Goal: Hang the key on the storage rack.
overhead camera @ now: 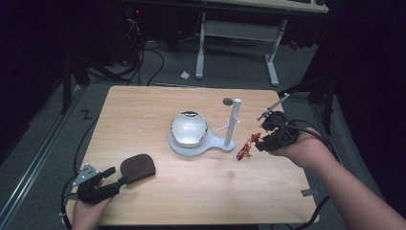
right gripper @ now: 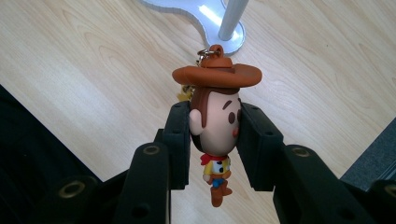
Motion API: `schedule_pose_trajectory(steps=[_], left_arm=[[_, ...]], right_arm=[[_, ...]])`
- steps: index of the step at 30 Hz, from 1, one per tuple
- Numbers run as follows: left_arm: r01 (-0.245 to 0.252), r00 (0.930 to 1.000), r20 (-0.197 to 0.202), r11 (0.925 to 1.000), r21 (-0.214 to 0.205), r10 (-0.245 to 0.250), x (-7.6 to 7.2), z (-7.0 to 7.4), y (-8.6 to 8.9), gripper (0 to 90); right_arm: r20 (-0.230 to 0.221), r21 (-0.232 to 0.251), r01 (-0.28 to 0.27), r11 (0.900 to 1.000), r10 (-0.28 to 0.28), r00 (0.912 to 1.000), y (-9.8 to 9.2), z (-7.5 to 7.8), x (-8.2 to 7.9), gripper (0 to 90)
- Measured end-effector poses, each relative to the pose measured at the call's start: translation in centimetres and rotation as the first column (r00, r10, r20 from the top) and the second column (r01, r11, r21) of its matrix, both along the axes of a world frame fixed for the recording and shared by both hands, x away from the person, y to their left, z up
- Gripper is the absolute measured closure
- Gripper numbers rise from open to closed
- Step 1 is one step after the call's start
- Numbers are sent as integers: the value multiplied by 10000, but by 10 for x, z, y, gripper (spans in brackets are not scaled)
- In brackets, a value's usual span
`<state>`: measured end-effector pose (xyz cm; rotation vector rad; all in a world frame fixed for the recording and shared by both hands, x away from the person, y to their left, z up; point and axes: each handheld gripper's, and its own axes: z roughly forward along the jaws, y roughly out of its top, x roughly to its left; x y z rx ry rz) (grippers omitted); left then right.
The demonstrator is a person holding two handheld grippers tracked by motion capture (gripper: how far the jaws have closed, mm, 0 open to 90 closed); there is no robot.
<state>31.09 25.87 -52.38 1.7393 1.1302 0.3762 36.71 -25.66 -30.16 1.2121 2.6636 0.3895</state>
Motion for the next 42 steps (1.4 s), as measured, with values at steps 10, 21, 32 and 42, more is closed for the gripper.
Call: schedule_pose_trajectory(steps=[10, 21, 32, 42], left_arm=[[-8, 10000, 7, 10000, -71, 8, 0, 0, 1, 320], [-43, 10000, 10, 9999, -142, 43, 0, 0, 3, 320], [-99, 10000, -18, 9997, -206, 98, 1, -1, 5, 319], [-64, 10000, -9, 9998, -190, 64, -1, 0, 4, 319]], right_arm=[[192, -46, 62, 10000, -61, 9998, 8, 12, 10, 667], [601, -143, -218, 9997, 226, 9979, 22, 29, 22, 667], [712, -172, -164, 9997, 176, 9973, 32, 34, 38, 667], [653, -142, 316, 9994, -307, 9974, 27, 27, 50, 667]])
